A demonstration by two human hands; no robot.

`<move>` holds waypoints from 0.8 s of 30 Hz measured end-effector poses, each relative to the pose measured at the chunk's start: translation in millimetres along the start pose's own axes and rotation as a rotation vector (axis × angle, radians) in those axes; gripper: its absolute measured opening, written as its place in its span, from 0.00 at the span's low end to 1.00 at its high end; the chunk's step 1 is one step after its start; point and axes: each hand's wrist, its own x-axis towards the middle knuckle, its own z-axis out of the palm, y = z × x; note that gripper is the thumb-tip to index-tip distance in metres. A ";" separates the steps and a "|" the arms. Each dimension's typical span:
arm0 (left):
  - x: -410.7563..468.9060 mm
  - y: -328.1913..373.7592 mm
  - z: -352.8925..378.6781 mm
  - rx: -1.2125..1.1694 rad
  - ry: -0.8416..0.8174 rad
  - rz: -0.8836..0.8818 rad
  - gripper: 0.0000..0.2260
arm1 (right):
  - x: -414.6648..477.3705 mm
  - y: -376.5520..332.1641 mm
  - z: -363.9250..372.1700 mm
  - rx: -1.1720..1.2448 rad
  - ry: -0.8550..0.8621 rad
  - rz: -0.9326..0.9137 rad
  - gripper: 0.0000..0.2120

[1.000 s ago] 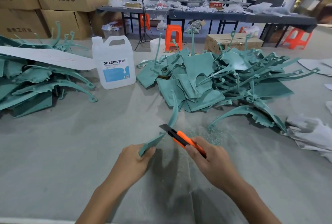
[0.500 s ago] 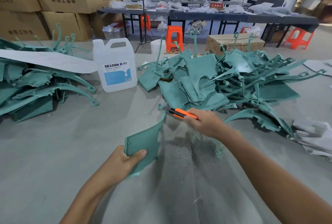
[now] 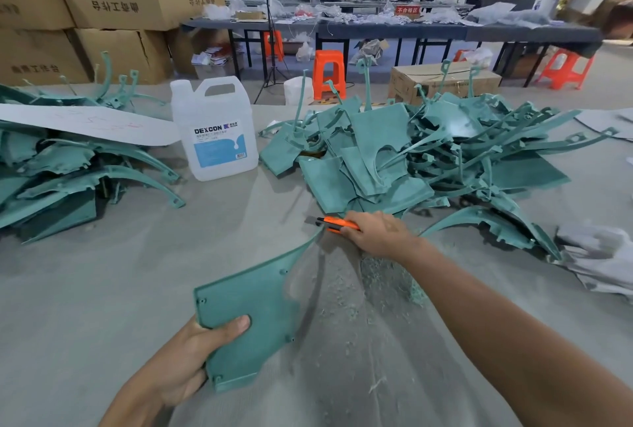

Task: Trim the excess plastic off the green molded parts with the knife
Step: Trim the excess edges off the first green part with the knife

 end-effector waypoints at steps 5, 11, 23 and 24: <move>-2.5 -1.3 7.1 -0.029 0.048 0.018 0.14 | -20.9 -6.7 -5.7 0.203 0.024 0.068 0.13; 12.9 -2.7 38.6 0.002 0.152 0.103 0.15 | -96.2 -54.2 -18.5 0.454 0.109 -0.017 0.08; 12.0 -1.6 55.7 0.174 0.142 0.163 0.09 | -129.3 -102.0 -39.7 0.211 0.082 -0.206 0.13; 9.6 -3.4 52.8 0.145 0.148 0.149 0.10 | -122.1 -94.3 -38.3 0.187 0.088 -0.170 0.13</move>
